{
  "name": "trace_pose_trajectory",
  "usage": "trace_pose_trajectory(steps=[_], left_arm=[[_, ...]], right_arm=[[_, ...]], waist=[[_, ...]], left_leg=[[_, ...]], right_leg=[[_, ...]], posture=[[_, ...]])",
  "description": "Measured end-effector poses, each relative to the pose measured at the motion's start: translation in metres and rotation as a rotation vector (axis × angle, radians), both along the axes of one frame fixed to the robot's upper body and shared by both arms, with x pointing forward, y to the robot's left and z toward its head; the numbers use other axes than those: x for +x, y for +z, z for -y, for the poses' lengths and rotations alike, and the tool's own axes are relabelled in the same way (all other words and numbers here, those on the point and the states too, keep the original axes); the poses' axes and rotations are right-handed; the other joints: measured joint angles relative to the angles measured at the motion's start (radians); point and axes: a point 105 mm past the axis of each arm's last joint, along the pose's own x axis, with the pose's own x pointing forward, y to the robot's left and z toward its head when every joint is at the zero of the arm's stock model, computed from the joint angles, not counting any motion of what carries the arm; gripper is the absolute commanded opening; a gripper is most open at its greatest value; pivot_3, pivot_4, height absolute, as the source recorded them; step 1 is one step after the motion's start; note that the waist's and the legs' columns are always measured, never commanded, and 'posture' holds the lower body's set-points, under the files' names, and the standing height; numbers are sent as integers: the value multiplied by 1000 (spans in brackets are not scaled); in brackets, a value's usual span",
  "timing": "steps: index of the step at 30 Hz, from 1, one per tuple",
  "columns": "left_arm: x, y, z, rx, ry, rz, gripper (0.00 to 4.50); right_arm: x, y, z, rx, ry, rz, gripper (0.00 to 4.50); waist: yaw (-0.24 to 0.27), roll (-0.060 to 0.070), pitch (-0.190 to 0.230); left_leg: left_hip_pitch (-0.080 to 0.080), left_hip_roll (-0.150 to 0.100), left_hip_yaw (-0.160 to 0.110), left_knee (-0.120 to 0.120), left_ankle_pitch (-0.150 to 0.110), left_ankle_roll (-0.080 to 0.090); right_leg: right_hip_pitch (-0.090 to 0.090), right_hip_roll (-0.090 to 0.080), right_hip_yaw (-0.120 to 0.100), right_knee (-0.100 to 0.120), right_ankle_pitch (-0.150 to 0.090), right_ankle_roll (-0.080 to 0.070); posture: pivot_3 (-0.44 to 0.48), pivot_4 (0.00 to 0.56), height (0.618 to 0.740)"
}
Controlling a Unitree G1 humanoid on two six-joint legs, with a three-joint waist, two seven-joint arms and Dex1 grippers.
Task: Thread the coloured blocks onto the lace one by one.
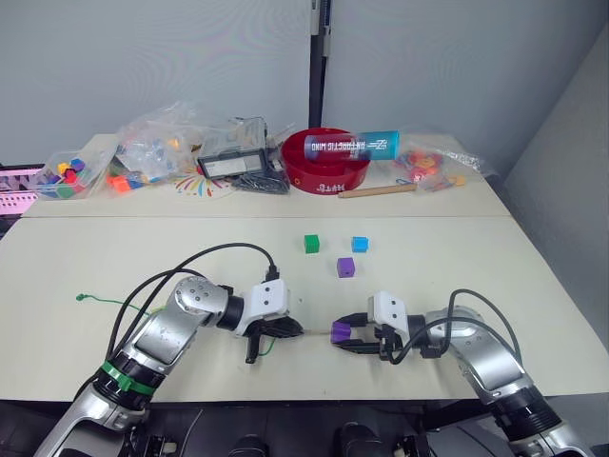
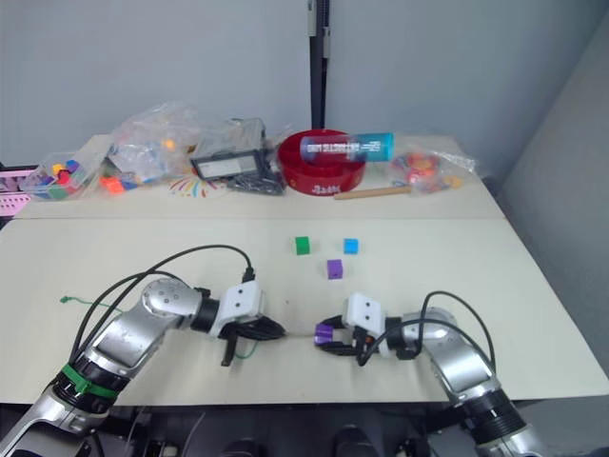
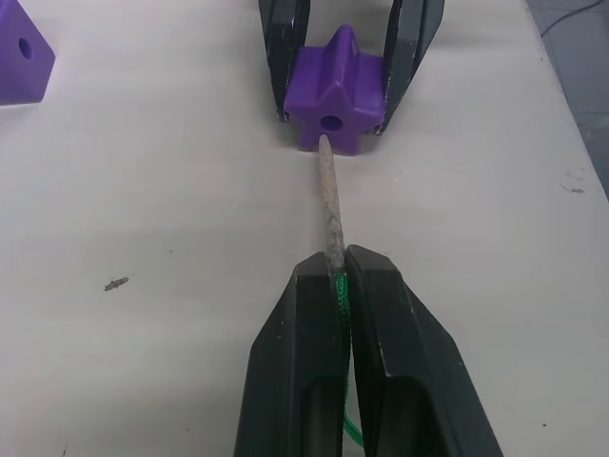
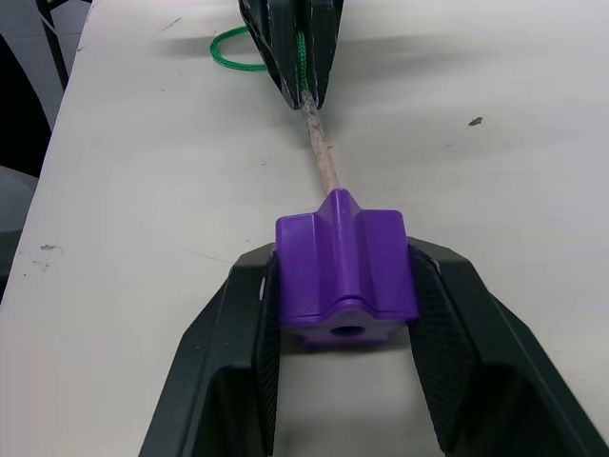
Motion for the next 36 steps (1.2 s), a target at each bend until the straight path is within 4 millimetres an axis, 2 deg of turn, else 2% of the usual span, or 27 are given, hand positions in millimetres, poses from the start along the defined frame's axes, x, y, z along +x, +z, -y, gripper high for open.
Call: trace_pose_trajectory(steps=[21,27,36], left_arm=[[1,0,0,-1,17,-9,31],[-1,7,-3,3,27,-7,31],[-6,12,-4,36,46,7,31]], right_arm=[[0,-2,2,36,-3,-7,1379],[0,-6,4,115,-6,-18,1379],[2,-7,7,117,41,1,1379]], waist=[[0,0,0],[-2,0,0],[0,0,0]], left_leg=[[0,0,0,0,0,0],[0,0,0,0,0,0],[0,0,0,0,0,0]], right_leg=[[0,0,0,0,0,0],[0,0,0,0,0,0],[0,0,0,0,0,0]], posture=[[0,150,740],[0,150,740],[0,150,740]])
